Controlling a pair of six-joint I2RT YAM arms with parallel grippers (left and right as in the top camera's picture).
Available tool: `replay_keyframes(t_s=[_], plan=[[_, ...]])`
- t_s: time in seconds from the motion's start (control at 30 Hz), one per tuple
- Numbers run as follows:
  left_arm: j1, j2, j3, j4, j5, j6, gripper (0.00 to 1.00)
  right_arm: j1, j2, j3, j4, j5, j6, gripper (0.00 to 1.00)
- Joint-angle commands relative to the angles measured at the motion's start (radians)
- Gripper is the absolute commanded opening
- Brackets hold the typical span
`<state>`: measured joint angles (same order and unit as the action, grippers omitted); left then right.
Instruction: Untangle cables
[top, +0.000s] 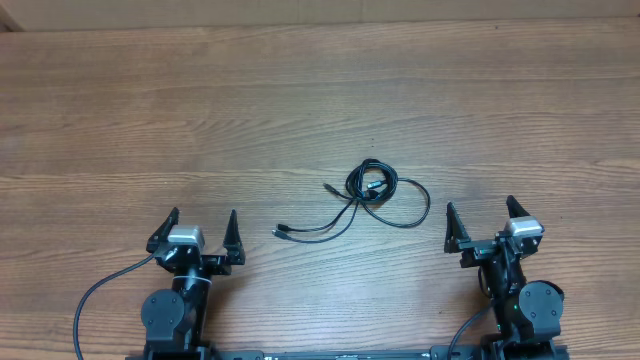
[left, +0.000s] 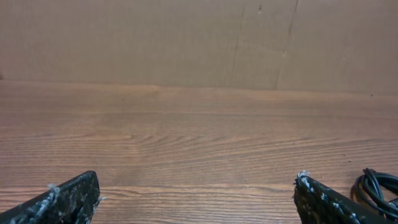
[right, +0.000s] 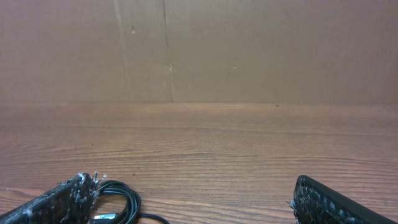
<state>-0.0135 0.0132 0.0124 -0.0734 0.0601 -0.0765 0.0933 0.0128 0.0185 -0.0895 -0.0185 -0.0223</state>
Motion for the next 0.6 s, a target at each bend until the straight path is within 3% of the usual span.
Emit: replay_keyframes(t_s=[0.0,0.57], plan=[[-0.007,-0.009,0.033,0.007,0.012,-0.014,1.0,0.005,-0.01,-0.011,0.005,0.006,-0.002,1.0],[-0.007,0.033,0.138,-0.011,0.011,-0.014,1.0,0.005,-0.01,-0.011,0.005,0.006,-0.002,1.0]])
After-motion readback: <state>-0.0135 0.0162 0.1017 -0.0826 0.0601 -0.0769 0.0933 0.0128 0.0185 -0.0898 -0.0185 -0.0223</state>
